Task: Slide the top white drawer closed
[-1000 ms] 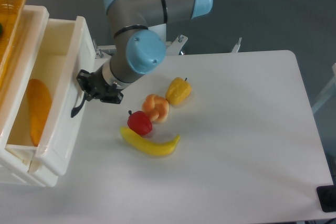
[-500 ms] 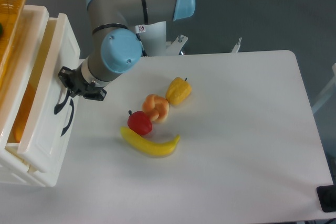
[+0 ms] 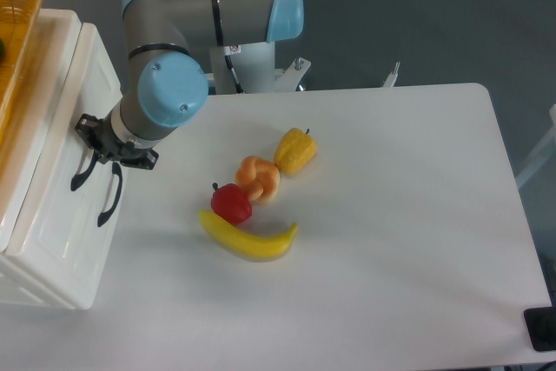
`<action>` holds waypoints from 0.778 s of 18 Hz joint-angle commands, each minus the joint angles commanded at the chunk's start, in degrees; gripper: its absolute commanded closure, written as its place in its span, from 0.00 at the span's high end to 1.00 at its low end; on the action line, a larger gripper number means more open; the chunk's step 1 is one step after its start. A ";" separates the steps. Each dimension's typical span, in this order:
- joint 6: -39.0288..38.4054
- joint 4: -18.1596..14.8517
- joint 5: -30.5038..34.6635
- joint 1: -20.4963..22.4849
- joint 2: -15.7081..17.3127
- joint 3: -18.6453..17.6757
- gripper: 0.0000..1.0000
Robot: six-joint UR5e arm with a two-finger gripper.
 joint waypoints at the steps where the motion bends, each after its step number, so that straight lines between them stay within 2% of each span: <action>1: -0.35 0.09 0.00 -0.35 -0.27 0.35 0.03; 9: -1.85 1.76 0.09 -1.14 -0.97 0.53 0.04; 10: -1.41 1.84 0.26 -1.14 -0.97 0.53 0.14; 11: -1.32 1.93 0.35 -1.06 -0.88 0.53 0.17; 13: -1.06 2.02 1.31 -0.44 -0.71 0.27 0.38; 14: -1.06 2.02 2.28 0.34 -0.53 0.27 0.43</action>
